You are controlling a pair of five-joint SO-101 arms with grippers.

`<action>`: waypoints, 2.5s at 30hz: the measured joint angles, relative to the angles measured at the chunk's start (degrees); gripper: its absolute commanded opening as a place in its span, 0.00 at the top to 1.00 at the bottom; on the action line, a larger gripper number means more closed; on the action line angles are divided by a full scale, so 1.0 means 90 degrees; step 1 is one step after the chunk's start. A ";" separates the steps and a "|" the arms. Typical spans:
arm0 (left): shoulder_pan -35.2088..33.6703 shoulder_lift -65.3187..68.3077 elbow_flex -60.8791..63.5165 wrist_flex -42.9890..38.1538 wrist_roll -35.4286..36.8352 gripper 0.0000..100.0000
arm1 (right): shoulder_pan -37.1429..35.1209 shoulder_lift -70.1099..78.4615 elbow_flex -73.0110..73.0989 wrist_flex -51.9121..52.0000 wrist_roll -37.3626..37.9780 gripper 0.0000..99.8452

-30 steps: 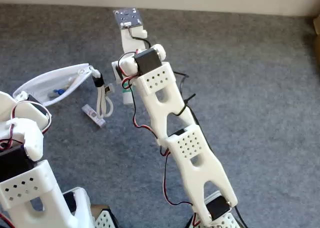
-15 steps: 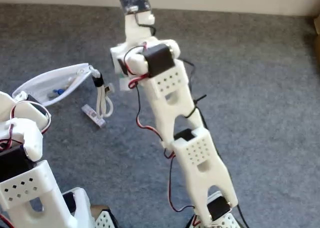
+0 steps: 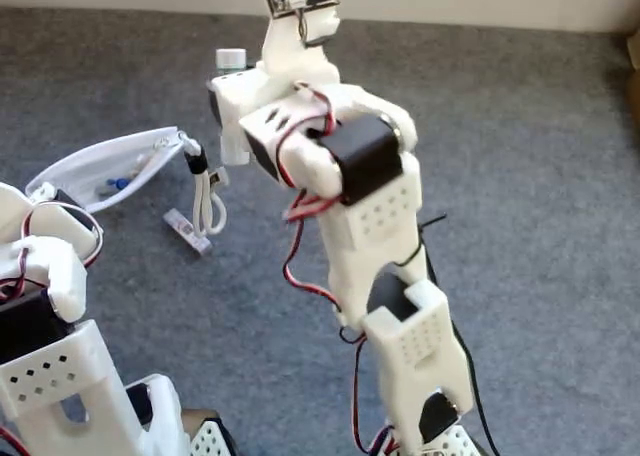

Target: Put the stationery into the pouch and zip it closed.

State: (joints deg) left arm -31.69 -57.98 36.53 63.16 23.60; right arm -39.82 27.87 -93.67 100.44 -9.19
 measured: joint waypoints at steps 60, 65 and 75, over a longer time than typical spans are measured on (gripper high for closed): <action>0.0000 0.0000 0.0000 0.0000 0.0000 0.99 | -0.0596 -0.8264 1.2523 -0.9026 0.0000 1.00; 0.0000 0.0000 0.0000 0.0000 0.0000 0.99 | -0.0557 -0.8264 1.4525 -1.2151 0.0000 1.00; 0.0000 0.0000 0.0000 0.0000 0.0000 0.99 | -0.0772 -0.7082 1.5697 -1.4808 0.0000 1.00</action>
State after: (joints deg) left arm -31.69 -57.98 36.53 63.16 23.60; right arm -46.77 -35.87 47.60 -32.84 -9.19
